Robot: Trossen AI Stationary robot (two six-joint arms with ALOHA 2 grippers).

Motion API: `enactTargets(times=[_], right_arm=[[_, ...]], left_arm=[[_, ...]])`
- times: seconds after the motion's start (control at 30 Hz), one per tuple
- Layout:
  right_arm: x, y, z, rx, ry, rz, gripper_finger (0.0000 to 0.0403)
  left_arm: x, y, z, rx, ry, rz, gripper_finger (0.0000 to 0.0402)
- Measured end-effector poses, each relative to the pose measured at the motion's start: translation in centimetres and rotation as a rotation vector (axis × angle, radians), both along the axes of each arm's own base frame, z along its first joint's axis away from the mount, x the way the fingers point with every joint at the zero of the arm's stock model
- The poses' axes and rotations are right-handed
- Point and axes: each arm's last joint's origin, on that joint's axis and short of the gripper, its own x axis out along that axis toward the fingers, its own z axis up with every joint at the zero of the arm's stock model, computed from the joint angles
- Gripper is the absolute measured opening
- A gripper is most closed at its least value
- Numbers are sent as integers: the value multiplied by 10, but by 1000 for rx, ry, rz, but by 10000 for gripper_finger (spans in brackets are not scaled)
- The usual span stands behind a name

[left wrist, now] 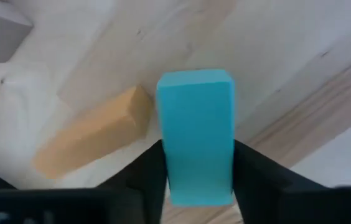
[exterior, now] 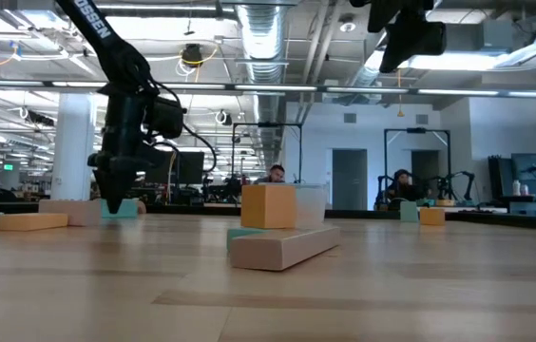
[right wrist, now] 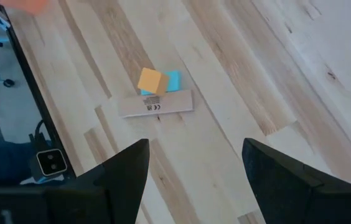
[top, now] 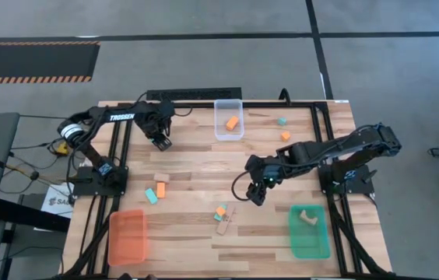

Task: Sort & place blocks by color
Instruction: Put the sky blue block into the transparent orange bin

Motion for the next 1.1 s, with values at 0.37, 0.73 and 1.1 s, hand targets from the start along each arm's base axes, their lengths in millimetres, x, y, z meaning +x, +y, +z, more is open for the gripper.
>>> enactTargets(times=[0.37, 0.73, 1.1], right_arm=[[1, -4, 0, -11, -3, 6, 282], [7, -26, 1, -60, -41, 16, 282], [13, -56, 4, -51, -81, -7, 282]], left_arm=[[-8, -24, 42, -155, -266, 46, 102], [-40, -148, 125, -451, -566, -196, 107], [-64, -250, 120, -721, -370, -388, 107]])
